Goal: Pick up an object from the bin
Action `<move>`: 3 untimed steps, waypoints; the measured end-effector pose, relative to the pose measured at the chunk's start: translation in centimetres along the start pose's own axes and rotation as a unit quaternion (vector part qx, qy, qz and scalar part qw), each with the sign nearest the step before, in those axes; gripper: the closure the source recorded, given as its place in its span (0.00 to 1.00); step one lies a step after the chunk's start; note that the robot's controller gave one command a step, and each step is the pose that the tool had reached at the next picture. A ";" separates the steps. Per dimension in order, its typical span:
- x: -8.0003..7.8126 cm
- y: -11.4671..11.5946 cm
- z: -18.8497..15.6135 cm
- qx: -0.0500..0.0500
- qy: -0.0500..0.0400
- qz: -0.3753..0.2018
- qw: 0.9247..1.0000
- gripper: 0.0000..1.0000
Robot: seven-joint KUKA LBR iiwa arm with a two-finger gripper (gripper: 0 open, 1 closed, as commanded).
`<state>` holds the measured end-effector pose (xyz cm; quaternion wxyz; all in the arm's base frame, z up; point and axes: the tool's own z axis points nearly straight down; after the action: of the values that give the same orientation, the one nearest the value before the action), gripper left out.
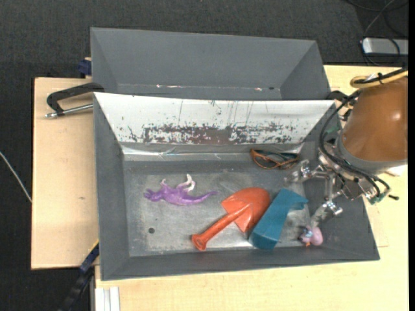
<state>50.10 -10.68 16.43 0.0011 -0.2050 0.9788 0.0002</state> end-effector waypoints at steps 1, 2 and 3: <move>-3.1 0.7 1.8 0.001 -0.002 -0.109 0.994 0.00; -2.9 3.3 8.0 0.002 -0.002 -0.253 0.967 0.00; -3.9 4.4 9.0 0.007 -0.003 -0.402 0.916 1.00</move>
Offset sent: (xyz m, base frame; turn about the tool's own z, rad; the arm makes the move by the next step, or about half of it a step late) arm 0.0065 0.0473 -0.0943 -0.5263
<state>51.93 -5.07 7.47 0.0049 -0.5810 0.8138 -0.0061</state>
